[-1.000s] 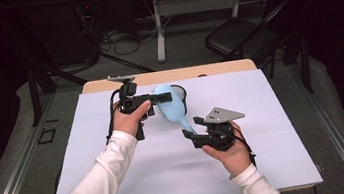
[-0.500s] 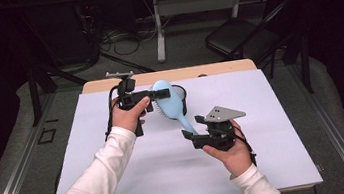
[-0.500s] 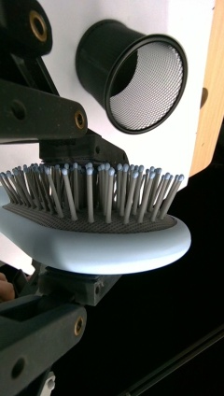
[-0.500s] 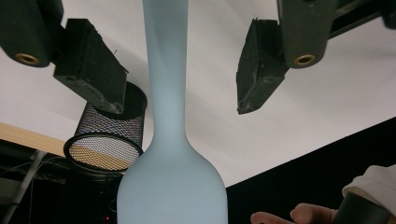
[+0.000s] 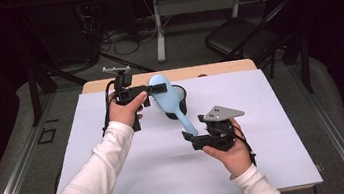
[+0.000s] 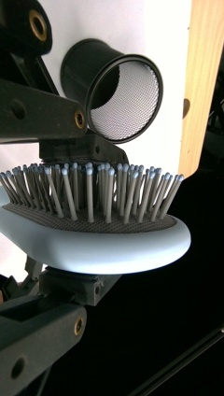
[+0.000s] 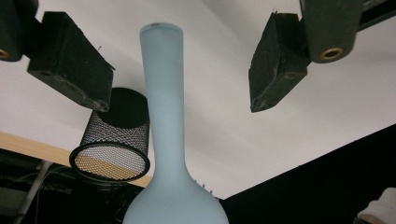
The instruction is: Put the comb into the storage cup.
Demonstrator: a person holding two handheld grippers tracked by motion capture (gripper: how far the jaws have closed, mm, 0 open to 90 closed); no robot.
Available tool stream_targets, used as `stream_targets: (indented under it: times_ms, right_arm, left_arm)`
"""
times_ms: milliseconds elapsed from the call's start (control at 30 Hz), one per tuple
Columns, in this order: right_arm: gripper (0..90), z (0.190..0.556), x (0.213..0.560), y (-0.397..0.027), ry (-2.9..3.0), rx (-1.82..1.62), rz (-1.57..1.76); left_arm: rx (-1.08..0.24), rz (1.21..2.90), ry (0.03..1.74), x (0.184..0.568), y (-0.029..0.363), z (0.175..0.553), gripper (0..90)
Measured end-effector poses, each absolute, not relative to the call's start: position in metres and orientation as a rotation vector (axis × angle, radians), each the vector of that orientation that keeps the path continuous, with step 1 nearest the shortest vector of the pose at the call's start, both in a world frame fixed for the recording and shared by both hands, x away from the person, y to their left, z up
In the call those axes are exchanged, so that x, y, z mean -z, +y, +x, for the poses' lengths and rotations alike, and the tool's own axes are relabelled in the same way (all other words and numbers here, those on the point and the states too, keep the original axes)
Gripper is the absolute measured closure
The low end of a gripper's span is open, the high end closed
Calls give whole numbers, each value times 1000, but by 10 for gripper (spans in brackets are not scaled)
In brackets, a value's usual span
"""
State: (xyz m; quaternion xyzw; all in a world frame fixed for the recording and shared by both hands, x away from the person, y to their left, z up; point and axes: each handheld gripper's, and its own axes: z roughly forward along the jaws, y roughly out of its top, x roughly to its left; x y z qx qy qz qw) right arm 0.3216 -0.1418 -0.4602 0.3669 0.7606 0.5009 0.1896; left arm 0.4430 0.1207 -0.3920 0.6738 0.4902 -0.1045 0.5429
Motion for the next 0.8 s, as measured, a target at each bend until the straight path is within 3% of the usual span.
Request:
stream_targets:
  times_ms: [800]
  right_arm:
    - [4, 324, 463, -140, 2134, -1338, 1102]
  left_arm:
    - [141, 1585, 1138, 374, 122, 453, 510]
